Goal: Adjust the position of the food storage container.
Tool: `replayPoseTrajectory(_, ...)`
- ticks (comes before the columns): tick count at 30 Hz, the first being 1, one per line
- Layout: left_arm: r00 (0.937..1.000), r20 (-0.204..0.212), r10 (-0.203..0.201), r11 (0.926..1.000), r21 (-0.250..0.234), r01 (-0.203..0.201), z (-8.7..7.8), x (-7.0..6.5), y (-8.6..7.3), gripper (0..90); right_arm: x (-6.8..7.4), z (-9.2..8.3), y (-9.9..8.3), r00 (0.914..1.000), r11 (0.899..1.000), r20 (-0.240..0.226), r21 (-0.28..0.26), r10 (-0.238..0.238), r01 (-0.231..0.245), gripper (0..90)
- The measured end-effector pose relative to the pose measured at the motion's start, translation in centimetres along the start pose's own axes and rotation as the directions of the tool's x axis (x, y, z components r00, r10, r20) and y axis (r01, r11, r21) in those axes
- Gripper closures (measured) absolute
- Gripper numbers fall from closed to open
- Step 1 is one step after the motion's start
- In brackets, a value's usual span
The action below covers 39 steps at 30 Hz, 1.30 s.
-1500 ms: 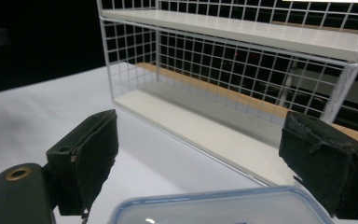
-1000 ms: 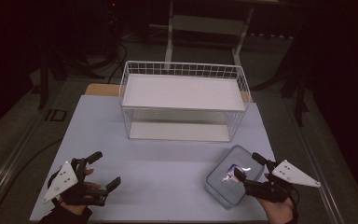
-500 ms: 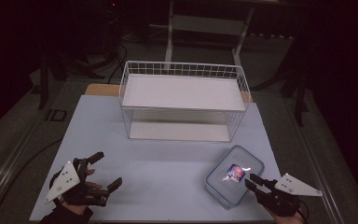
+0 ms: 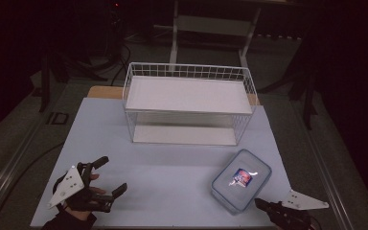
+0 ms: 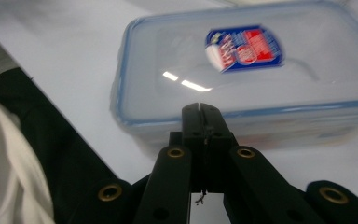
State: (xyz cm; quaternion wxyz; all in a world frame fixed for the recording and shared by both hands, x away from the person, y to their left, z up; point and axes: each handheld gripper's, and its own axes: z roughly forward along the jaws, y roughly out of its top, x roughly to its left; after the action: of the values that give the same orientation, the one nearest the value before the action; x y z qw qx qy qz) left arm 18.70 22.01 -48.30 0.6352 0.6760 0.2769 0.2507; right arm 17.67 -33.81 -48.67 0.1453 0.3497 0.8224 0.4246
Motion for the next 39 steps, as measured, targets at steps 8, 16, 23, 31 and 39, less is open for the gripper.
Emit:
replayPoseTrajectory(8,1.0000,0.004,-0.001,1.0000,0.007,0.001,0.1,0.0,-0.1,0.5,0.4,1.1,-0.3,0.9991,0.999,-0.029,0.019,-0.030,0.031,89.9)
replayPoseTrajectory(16,1.0000,0.009,0.002,0.9999,0.012,-0.002,0.2,-0.1,-0.1,0.5,0.4,1.7,0.2,0.9987,0.999,-0.039,0.021,-0.034,0.035,90.0)
replayPoseTrajectory(23,0.9999,0.010,-0.001,0.9999,0.015,0.001,0.3,-0.1,-0.1,0.5,0.6,2.7,1.0,0.9973,0.998,-0.052,0.023,-0.052,0.053,90.0)
replayPoseTrajectory(31,0.9999,0.011,-0.002,0.9999,0.013,0.002,0.2,-0.1,-0.1,0.5,0.7,3.9,2.0,0.9958,0.997,-0.061,0.027,-0.068,0.070,90.0)
replayPoseTrajectory(39,0.9999,0.013,-0.002,0.9998,0.018,0.001,0.3,-0.1,-0.2,0.5,0.3,4.6,2.8,0.9963,0.997,-0.056,0.025,-0.066,0.067,90.0)
